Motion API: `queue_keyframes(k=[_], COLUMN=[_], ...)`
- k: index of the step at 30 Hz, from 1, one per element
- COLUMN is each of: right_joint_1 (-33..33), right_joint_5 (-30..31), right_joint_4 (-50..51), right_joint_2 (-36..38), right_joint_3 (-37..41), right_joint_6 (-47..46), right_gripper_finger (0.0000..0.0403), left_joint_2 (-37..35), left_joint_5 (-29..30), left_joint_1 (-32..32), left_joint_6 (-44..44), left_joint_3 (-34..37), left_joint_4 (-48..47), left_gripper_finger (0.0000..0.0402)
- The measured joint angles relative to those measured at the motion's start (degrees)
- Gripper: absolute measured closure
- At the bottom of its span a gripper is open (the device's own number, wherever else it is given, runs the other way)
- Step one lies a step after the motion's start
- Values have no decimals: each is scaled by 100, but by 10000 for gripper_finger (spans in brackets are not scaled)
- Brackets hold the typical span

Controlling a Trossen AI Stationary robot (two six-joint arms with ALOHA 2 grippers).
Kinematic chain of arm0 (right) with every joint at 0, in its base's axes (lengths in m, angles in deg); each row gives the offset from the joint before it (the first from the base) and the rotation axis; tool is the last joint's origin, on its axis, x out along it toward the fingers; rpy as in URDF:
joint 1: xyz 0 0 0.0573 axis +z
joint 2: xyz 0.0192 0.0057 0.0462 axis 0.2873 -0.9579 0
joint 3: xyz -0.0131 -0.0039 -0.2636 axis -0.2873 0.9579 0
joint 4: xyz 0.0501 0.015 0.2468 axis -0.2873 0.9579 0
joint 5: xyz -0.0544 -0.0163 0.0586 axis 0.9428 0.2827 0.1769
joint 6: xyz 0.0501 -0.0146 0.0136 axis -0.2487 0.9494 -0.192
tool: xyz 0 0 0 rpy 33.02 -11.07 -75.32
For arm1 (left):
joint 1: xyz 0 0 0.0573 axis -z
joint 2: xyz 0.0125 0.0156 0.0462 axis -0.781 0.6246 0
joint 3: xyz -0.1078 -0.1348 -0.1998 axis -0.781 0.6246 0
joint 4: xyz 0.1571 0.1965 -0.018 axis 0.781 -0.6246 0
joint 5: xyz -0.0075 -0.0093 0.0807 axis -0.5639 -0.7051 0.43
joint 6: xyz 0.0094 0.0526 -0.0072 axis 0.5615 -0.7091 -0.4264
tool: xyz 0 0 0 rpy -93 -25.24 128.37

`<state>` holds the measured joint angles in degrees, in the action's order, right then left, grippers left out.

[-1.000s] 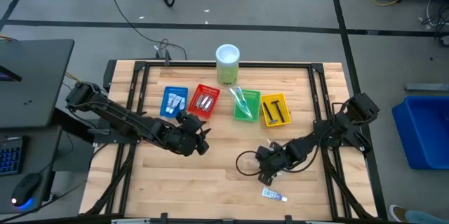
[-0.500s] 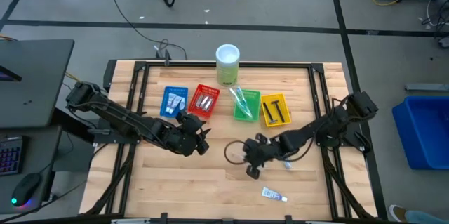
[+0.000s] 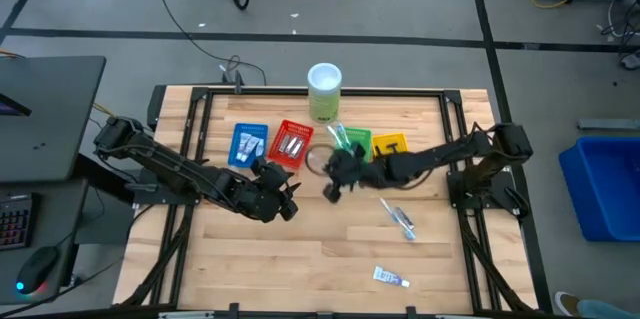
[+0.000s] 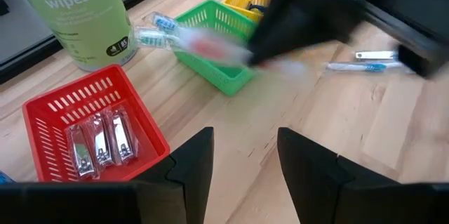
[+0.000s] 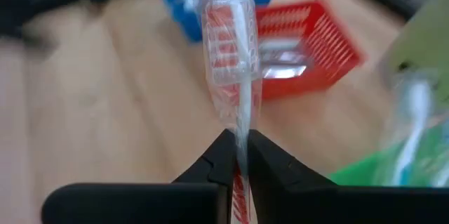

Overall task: Pick & Place Travel size toiletries
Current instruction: Put the orange toothbrush into the green basket

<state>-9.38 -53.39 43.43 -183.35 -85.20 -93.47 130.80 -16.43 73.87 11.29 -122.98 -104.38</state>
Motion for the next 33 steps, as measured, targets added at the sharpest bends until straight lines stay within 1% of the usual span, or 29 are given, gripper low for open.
queue_keyframes(k=[3,7,11,14,16,18,21,24,29,33], right_joint_1=[-382,-789,-1098,-1278,-1374,-1460,-1559,-1608,-1631,-1640], right_joint_5=[11,60,271,400,607,718,706,688,503,506], right_joint_4=[-131,215,293,292,296,120,-274,-585,-672,-669], right_joint_2=[0,-4,-5,-7,-9,-9,-11,-11,-11,-11], right_joint_3=[-4,-4,3,176,331,534,863,1136,1360,1403], right_joint_6=[61,159,128,-85,-175,-316,-564,-604,-649,-620], right_gripper_finger=[367,366,366,366,365,365,365,361,339,304], left_joint_2=[0,0,0,0,0,0,0,0,0,0], left_joint_5=[2,2,2,2,2,2,2,2,2,4], left_joint_1=[0,0,0,0,0,0,0,0,0,0], left_joint_6=[-3,-161,-190,-199,-197,-197,-197,-197,-197,-197], left_joint_3=[0,0,0,0,0,0,0,0,0,0], left_joint_4=[-1,1,1,1,1,1,1,1,1,1], left_gripper_finger=[236,236,236,236,236,236,236,236,236,236])
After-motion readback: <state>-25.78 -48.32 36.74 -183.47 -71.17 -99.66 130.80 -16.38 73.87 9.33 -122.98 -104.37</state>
